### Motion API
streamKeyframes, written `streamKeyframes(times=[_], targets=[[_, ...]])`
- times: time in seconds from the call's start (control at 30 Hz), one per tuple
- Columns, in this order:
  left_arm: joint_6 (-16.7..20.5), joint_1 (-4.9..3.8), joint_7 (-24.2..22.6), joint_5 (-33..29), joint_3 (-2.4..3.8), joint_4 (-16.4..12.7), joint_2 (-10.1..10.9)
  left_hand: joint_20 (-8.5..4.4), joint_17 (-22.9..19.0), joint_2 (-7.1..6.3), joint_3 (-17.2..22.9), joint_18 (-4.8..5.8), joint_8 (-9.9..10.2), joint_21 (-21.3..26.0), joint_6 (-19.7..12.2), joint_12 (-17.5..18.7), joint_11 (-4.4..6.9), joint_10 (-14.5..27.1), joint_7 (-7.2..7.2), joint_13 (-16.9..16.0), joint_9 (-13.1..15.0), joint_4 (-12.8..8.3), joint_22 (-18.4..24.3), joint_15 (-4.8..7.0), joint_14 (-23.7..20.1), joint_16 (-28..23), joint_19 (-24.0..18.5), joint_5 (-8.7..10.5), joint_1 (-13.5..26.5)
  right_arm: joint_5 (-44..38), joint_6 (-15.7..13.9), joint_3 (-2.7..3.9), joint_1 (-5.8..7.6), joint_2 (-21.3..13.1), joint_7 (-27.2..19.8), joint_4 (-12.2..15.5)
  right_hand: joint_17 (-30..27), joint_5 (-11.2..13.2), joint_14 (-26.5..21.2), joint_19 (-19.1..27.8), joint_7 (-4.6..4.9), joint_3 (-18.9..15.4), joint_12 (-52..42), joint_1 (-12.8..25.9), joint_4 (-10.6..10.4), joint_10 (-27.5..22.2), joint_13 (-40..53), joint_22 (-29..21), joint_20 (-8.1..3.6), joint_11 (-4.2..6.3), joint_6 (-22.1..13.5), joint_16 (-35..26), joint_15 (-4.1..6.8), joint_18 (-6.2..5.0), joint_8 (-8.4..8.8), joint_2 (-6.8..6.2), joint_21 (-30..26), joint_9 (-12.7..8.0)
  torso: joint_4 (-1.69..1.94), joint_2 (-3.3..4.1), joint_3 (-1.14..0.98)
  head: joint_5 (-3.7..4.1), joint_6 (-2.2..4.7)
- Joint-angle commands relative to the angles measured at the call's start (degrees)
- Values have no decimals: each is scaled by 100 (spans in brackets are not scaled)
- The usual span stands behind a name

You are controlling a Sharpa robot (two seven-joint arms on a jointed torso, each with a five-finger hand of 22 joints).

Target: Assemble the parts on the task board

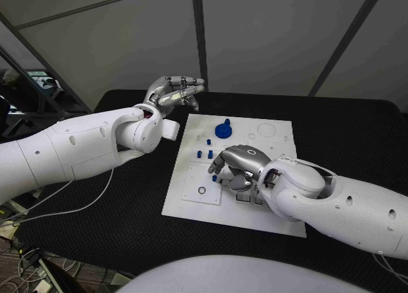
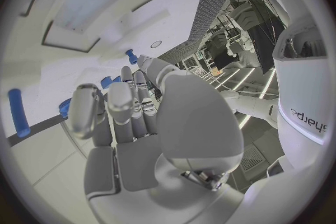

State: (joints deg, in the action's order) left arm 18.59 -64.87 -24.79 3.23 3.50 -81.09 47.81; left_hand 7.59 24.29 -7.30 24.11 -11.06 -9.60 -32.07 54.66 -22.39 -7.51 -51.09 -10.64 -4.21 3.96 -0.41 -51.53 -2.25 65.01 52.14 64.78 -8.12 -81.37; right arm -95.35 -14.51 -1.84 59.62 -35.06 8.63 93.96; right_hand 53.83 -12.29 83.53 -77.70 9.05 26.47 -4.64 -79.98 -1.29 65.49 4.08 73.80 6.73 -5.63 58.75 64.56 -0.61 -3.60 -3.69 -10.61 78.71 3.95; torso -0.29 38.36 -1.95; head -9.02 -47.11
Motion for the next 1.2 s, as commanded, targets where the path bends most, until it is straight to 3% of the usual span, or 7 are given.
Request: streamKeyframes(times=[0.03, 0.4, 0.6, 0.73, 0.83, 1.07, 1.2], targets=[[-64, -10, -1, -11, 7, 2, -3, -11, -5, 37, -13, 64, -34, 33, -21, -40, 3, 20, -31, 5, -9, -33, -1, -2, -41, 28, -39, 30, -14, 61, 98, 1, 6, 16, -20, -27, -5, -37, -12, 26, 15, -18, -23, 32, 5, -3, -10, -2, 2, 7, 29, -21, 3, -65, -28, 18, -10, 9, 4, 0, 1, -7, -1], [-62, -10, 22, -11, 7, 19, 4, -12, -9, 42, -12, 63, -37, 32, -22, -44, 3, 24, -31, 6, -9, -39, -2, -2, -46, 33, -41, 29, -22, 65, 137, 1, 6, 14, -17, 2, 28, -48, 13, -33, 18, -19, -122, 15, 24, 91, -1, 60, -4, 25, 168, 17, 14, -49, -79, 58, 30, 35, -2, 2, -4, -12, -6], [-68, -9, 33, -11, 6, 38, 4, -12, -10, 42, -13, 62, -37, 32, -22, -44, 2, 28, -31, 7, -9, -41, -3, -2, -48, 35, -42, 30, -23, 36, -297, 2, 6, -68, -3, 49, -133, -46, -38, 81, 57, -54, -78, 40, 42, -75, -36, -90, 7, -21, 44, -100, -15, -84, 0, -10, -84, 2, -6, -1, -10, 19, 28], [-76, -9, 37, -11, 5, 53, 6, -12, -10, 42, -13, 62, -37, 32, -22, -44, 2, 28, -31, 7, -9, -41, -3, -2, -48, 35, -42, 30, -23, 31, -625, 7, 6, -220, -38, 146, -196, -49, -58, 119, 67, -67, -73, 47, 47, -126, -38, -140, 18, -35, -27, -145, -26, -96, 17, -32, -124, -10, -11, -4, -12, 104, 98], [-81, -8, 38, -11, 3, 61, 8, -12, -10, 42, -13, 62, -37, 32, -22, -44, 2, 28, -31, 7, -9, -41, -3, -2, -48, 35, -42, 30, -23, 87, -681, 22, 13, -394, -30, 241, -443, -47, -136, 241, 70, -86, -78, 69, 37, -161, -38, -296, 28, -43, -41, -334, -36, -135, 5, -43, -244, -7, -14, -15, -3, 176, 147], [-92, -8, 41, -11, -5, 42, 37, -12, -10, 42, -13, 62, -37, 32, -22, -44, 2, 28, -31, 7, -9, -41, -3, -2, -48, 35, -42, 30, -23, 447, -187, 330, 139, -1016, 194, 426, -527, -54, -158, 290, 59, -287, -123, 264, -75, -215, -36, -369, 41, -38, -84, -399, -41, -149, 7, -138, -318, -8, -9, -8, 11, 361, 295], [-100, -8, 42, -11, -7, 6, 49, -11, -13, 40, -16, 62, -39, 30, -24, -46, 1, 37, -31, 9, -9, -46, -4, -3, -52, 39, -45, 31, -27, 458, 77, 426, 234, -1347, 327, 432, -734, -128, -222, 423, 54, -713, -171, 315, -166, -406, -32, -562, 52, -39, -238, -550, -51, -192, -5, -180, -487, -5, -16, -3, 13, 464, 359]])
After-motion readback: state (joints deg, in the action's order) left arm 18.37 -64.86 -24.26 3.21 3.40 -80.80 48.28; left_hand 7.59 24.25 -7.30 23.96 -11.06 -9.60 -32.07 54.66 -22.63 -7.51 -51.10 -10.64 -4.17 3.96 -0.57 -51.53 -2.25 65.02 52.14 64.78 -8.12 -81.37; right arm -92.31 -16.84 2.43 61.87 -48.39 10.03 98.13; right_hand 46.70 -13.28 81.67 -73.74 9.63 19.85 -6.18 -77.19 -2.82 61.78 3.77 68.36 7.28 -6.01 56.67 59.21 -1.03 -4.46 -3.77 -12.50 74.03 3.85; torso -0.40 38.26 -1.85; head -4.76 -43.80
